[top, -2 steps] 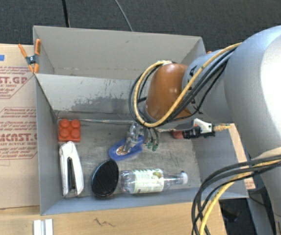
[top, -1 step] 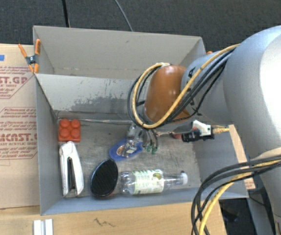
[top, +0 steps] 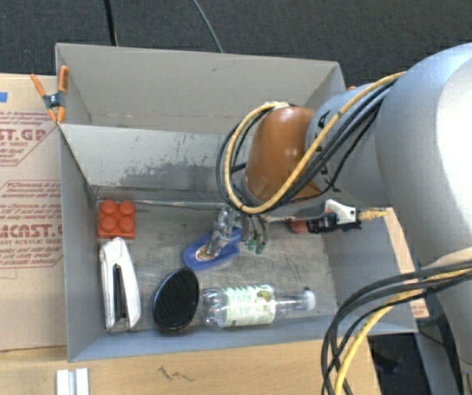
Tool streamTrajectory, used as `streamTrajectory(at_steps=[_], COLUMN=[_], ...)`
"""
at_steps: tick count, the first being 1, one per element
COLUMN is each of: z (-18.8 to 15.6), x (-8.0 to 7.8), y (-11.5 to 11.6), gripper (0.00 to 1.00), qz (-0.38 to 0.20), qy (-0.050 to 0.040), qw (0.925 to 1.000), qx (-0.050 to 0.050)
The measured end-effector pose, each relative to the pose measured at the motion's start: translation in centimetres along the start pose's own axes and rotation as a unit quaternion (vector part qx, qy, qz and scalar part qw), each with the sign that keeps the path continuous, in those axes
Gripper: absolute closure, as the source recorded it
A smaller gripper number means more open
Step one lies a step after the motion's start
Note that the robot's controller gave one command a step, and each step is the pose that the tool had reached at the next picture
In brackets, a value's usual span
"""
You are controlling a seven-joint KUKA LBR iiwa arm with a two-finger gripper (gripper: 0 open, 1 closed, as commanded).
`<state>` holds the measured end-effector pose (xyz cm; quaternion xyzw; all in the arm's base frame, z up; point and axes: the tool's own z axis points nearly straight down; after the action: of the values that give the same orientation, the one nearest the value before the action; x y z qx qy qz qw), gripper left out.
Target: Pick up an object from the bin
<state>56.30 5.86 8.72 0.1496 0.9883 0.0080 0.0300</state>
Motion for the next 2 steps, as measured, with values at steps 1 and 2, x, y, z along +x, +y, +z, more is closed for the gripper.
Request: streamTrajectory(at_steps=[1, 2], z=[0.22, 0.22], x=[0.69, 0.69], y=[0.13, 0.13], gripper=[0.0, 0.0], qz=[-0.002, -0.002], qy=[0.0138, 0.0139], qw=[0.9999, 0.9999], qx=[0.002, 0.002])
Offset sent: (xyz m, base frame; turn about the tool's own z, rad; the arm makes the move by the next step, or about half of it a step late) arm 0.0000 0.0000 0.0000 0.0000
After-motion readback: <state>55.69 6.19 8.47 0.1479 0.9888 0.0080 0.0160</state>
